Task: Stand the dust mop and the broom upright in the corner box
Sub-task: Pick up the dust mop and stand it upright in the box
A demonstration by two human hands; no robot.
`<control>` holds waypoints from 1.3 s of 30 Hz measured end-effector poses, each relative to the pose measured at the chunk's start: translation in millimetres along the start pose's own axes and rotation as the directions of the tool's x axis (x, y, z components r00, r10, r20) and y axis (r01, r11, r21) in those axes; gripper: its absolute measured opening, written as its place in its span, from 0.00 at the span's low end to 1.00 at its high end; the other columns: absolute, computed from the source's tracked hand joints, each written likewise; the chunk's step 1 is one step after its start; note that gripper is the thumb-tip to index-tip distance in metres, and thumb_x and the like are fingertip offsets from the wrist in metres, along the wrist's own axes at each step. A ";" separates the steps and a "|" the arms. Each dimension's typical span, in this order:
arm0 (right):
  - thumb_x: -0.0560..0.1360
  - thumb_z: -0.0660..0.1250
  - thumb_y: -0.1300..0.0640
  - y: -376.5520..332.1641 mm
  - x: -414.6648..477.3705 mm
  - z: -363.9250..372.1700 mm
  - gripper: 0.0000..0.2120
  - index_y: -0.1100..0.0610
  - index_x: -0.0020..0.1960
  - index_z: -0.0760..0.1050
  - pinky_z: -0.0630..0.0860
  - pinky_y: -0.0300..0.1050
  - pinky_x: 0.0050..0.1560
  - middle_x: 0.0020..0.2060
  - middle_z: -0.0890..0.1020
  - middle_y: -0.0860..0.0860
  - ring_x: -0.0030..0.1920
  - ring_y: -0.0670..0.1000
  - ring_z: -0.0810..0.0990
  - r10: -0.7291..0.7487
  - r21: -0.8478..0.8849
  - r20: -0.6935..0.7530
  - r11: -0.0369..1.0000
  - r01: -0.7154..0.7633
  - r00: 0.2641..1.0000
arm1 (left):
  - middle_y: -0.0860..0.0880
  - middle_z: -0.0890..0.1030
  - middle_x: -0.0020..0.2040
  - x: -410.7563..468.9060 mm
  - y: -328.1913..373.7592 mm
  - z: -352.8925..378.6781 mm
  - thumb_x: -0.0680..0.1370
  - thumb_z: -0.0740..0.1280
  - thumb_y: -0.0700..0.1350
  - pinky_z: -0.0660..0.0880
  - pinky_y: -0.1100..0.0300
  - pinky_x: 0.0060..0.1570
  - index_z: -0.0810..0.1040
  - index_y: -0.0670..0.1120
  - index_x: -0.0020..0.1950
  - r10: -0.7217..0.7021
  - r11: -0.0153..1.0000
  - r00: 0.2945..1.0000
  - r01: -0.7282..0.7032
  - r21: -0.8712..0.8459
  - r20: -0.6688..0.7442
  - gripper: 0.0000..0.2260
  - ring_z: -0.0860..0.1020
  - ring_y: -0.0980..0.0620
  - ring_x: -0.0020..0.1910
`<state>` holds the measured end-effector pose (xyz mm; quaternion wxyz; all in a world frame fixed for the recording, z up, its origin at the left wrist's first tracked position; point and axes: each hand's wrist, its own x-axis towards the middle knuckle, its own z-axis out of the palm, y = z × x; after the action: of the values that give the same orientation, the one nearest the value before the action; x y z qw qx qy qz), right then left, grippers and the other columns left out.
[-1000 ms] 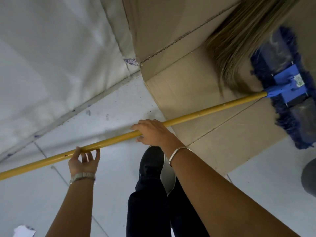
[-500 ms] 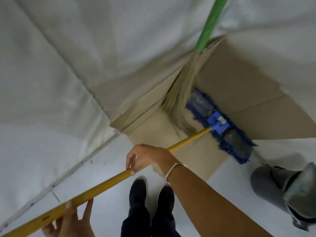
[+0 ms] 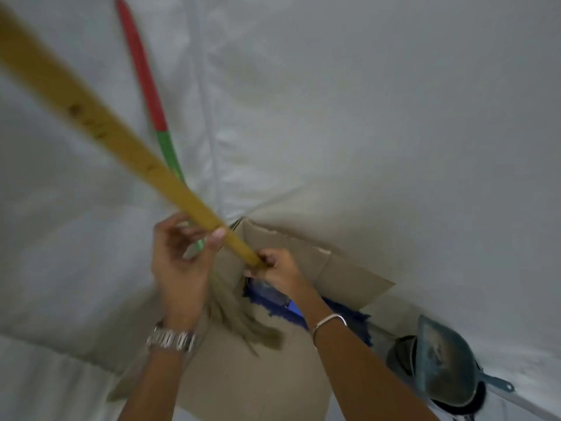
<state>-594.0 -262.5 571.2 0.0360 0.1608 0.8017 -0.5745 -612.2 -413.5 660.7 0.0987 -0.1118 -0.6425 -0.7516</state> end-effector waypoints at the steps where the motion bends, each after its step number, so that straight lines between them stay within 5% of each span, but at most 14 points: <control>1: 0.67 0.73 0.68 1.1 3.4 -12.8 0.10 0.69 0.47 0.78 0.67 0.31 0.31 0.32 0.76 0.51 0.34 0.46 0.72 -0.003 0.017 -0.067 1.000 0.005 0.998 | 0.61 0.80 0.40 12.2 2.1 16.8 0.66 0.74 0.39 0.79 0.61 0.46 0.72 0.58 0.48 0.039 0.999 0.997 -0.042 0.033 0.072 0.19 0.79 0.61 0.40; 4: 0.67 0.72 0.69 6.3 18.2 -49.9 0.09 0.66 0.47 0.79 0.70 0.34 0.33 0.37 0.78 0.53 0.40 0.50 0.76 -0.016 0.057 -0.268 0.998 0.033 0.963 | 0.53 0.79 0.48 49.6 9.2 81.5 0.65 0.76 0.39 0.77 0.66 0.48 0.73 0.51 0.51 0.132 0.978 0.957 -0.169 0.125 0.259 0.20 0.79 0.62 0.45; 6: 0.66 0.71 0.70 9.2 30.0 -69.9 0.10 0.63 0.46 0.78 0.75 0.42 0.40 0.39 0.78 0.55 0.41 0.52 0.77 0.005 0.128 -0.380 0.991 0.047 0.925 | 0.55 0.77 0.48 69.8 6.0 116.3 0.65 0.77 0.38 0.77 0.69 0.46 0.72 0.50 0.51 0.152 0.976 0.919 -0.198 0.093 0.363 0.21 0.80 0.64 0.44; 8: 0.66 0.73 0.69 12.7 40.4 -85.4 0.13 0.57 0.45 0.74 0.77 0.38 0.38 0.37 0.78 0.53 0.37 0.51 0.77 0.030 0.191 -0.468 0.979 0.068 0.883 | 0.57 0.77 0.46 85.6 2.7 143.3 0.65 0.77 0.38 0.78 0.70 0.46 0.71 0.48 0.51 0.161 0.976 0.883 -0.209 0.064 0.441 0.21 0.79 0.66 0.43; 10: 0.65 0.75 0.66 17.4 49.0 -97.4 0.17 0.51 0.41 0.70 0.75 0.31 0.34 0.35 0.77 0.48 0.36 0.46 0.76 0.050 0.221 -0.566 0.971 0.093 0.823 | 0.56 0.77 0.45 99.3 -2.0 167.8 0.64 0.78 0.39 0.79 0.66 0.46 0.72 0.46 0.52 0.160 0.977 0.861 -0.207 0.046 0.483 0.22 0.80 0.63 0.42; 14: 0.65 0.76 0.61 23.3 70.6 -112.3 0.14 0.52 0.39 0.70 0.74 0.40 0.39 0.36 0.78 0.46 0.37 0.44 0.76 0.029 0.142 -0.722 0.984 0.107 0.691 | 0.50 0.77 0.46 123.4 -10.4 207.6 0.64 0.77 0.36 0.81 0.52 0.47 0.73 0.40 0.56 0.126 0.987 0.837 -0.162 0.020 0.533 0.24 0.80 0.52 0.44; 16: 0.66 0.75 0.60 24.5 83.9 -116.1 0.13 0.53 0.42 0.72 0.73 0.39 0.38 0.35 0.78 0.43 0.37 0.40 0.76 0.038 0.142 -0.772 0.983 0.114 0.635 | 0.50 0.77 0.47 135.4 -15.6 221.9 0.65 0.76 0.35 0.82 0.52 0.44 0.72 0.40 0.58 0.117 0.988 0.817 -0.156 0.021 0.564 0.25 0.80 0.51 0.46; 24: 0.68 0.74 0.58 22.3 115.7 -130.1 0.12 0.56 0.47 0.74 0.78 0.45 0.43 0.40 0.79 0.48 0.39 0.44 0.77 0.074 0.137 -0.812 0.988 0.066 0.579 | 0.49 0.78 0.48 172.6 -38.5 250.1 0.66 0.75 0.34 0.83 0.57 0.39 0.71 0.42 0.61 0.075 0.994 0.780 -0.112 0.020 0.621 0.26 0.81 0.53 0.45; 31: 0.68 0.74 0.57 28.5 122.1 -133.2 0.13 0.56 0.49 0.74 0.81 0.51 0.47 0.41 0.79 0.49 0.42 0.47 0.79 0.091 0.149 -0.825 0.987 0.059 0.558 | 0.48 0.79 0.48 172.3 -53.5 260.0 0.66 0.75 0.37 0.83 0.51 0.42 0.72 0.42 0.59 0.134 0.988 0.798 -0.156 -0.013 0.587 0.23 0.82 0.50 0.47; 39: 0.69 0.73 0.57 31.9 116.7 -132.6 0.11 0.53 0.48 0.73 0.81 0.53 0.47 0.40 0.78 0.45 0.42 0.46 0.78 0.103 0.163 -0.842 0.984 0.068 0.529 | 0.51 0.79 0.47 163.3 -53.5 268.1 0.67 0.76 0.38 0.82 0.62 0.40 0.74 0.42 0.59 0.201 0.974 0.794 -0.227 -0.027 0.574 0.22 0.80 0.56 0.43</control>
<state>-678.0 -104.4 558.6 -0.3661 0.4299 0.6627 -0.4920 -772.9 -141.1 698.5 -0.0123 -0.4021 -0.6416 -0.6531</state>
